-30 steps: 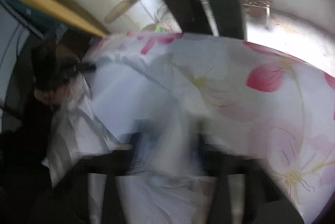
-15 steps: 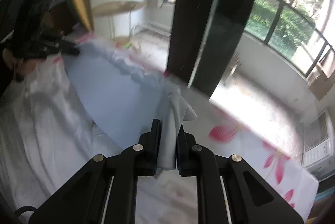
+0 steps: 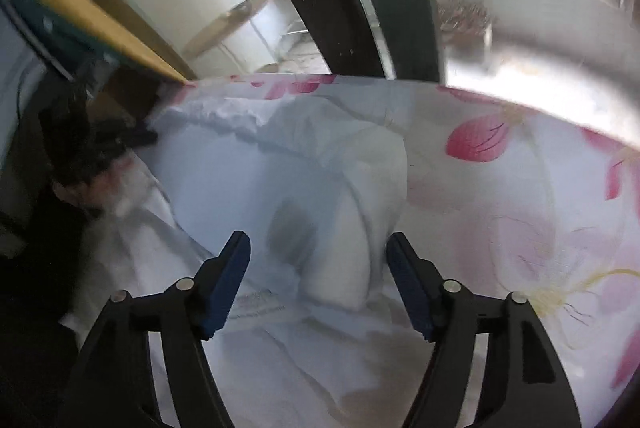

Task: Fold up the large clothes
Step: 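Hold the shirt with both grippers and fold its side over the body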

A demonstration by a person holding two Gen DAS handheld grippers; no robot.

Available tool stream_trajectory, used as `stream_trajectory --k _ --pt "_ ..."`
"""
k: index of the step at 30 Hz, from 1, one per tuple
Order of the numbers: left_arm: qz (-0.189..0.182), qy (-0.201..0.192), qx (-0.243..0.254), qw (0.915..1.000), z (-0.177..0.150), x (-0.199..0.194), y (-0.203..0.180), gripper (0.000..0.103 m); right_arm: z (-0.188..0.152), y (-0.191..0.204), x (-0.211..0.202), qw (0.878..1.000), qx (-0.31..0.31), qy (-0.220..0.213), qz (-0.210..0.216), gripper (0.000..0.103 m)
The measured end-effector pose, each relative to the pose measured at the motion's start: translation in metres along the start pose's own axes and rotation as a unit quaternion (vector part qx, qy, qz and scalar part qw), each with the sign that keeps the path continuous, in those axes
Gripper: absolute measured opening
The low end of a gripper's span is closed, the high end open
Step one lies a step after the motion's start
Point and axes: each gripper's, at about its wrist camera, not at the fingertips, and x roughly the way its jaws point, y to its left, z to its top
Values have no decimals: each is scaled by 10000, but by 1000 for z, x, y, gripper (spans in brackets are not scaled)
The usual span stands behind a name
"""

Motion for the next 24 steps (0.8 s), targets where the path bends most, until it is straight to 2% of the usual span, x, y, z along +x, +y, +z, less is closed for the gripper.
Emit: stream_trajectory --k 3,4,5,6,8,11,15,19,22,24 --pt "-27 -42 -4 10000 -1 -2 3 11 7 0 4 9999 -51 -74 107 71" --pt "-18 -102 -33 9999 0 -2 4 11 8 5 4 9997 -157 -124 146 60" --pt "-16 -153 -63 9999 1 -2 6 11 11 9 6 9994 -300 -152 129 23" --pt "13 -225 -101 9997 2 -4 6 11 14 14 8 9987 -495 -127 -51 19" --pt "105 -415 -157 9990 7 -4 5 11 22 21 7 9966 -685 -282 -358 17" --pt "427 -694 -55 9967 16 -3 -4 10 32 36 -5 9856 -1155 -731 -998 17" --pt "1000 -1024 414 9888 17 -2 -22 10 32 58 -10 9505 -1960 -1242 -2067 17" --pt "1368 -1164 809 9804 8 3 -38 11 13 70 15 9140 -2634 -1216 -2836 17" --pt "1326 -1012 915 9817 -1 10 -45 11 0 74 29 9032 -2819 -1077 -3054 17" --pt "1285 -964 972 9822 -8 8 -49 11 -8 77 29 9005 -2820 -1126 -3113 20"
